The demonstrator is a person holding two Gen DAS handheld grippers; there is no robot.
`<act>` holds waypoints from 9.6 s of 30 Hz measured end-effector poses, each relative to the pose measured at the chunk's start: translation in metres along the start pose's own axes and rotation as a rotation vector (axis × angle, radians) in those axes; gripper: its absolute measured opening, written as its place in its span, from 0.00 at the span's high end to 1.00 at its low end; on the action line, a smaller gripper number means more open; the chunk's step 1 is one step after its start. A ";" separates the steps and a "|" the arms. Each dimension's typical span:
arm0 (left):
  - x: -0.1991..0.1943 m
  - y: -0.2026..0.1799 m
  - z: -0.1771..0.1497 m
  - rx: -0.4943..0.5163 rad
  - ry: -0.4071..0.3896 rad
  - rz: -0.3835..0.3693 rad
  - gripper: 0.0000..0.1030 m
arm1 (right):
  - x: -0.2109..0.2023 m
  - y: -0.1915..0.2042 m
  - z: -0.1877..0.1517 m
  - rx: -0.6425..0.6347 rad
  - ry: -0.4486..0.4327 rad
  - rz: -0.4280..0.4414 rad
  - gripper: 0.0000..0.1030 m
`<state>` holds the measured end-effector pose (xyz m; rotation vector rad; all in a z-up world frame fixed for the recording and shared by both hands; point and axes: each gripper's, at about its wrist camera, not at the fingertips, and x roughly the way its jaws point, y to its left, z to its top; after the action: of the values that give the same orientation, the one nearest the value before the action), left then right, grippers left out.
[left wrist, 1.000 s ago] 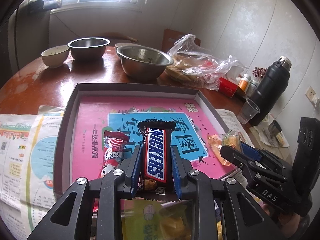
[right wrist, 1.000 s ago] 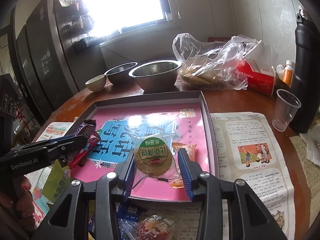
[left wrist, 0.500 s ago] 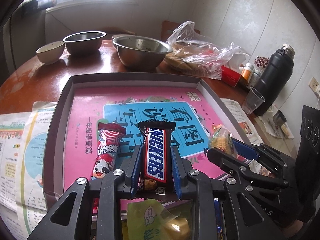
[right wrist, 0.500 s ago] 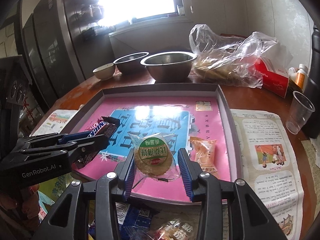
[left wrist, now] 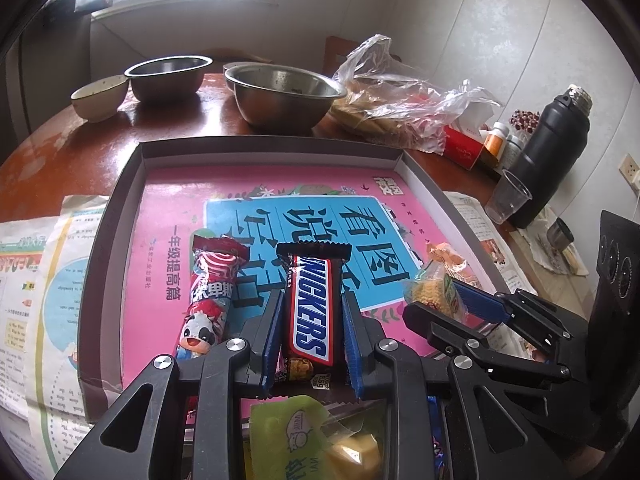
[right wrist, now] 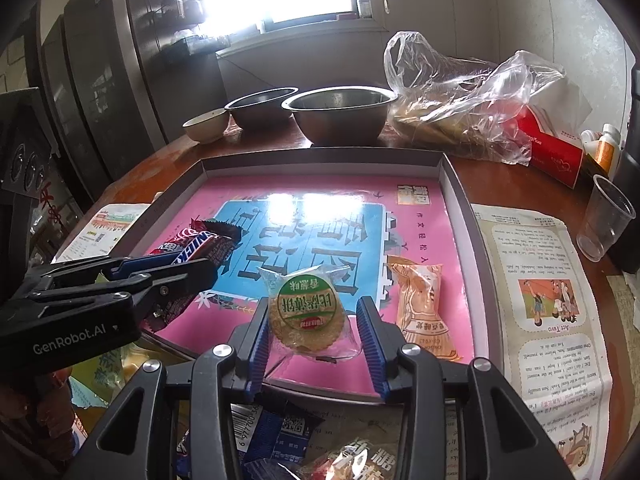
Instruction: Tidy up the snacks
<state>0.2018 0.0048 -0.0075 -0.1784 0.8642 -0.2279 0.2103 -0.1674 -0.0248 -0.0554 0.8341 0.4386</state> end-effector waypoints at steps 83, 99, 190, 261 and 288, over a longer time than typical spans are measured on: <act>-0.063 0.001 -0.006 -0.027 -0.090 0.014 0.26 | -0.059 -0.014 0.000 0.106 -0.155 -0.011 0.24; -0.083 -0.005 -0.011 -0.011 -0.115 0.020 0.26 | -0.077 -0.007 -0.002 0.080 -0.204 -0.017 0.16; -0.091 0.000 -0.081 0.010 0.033 0.093 0.26 | -0.111 -0.001 -0.071 0.034 -0.091 0.001 0.15; -0.020 -0.005 -0.060 -0.048 0.085 -0.090 0.66 | -0.043 -0.030 -0.066 0.123 -0.093 -0.079 0.42; -0.064 0.019 -0.055 -0.093 -0.003 -0.048 0.66 | -0.064 -0.035 -0.069 0.148 -0.126 -0.067 0.42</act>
<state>0.1217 0.0367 -0.0002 -0.2864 0.8685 -0.2325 0.1384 -0.2373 -0.0290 0.0799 0.7357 0.3129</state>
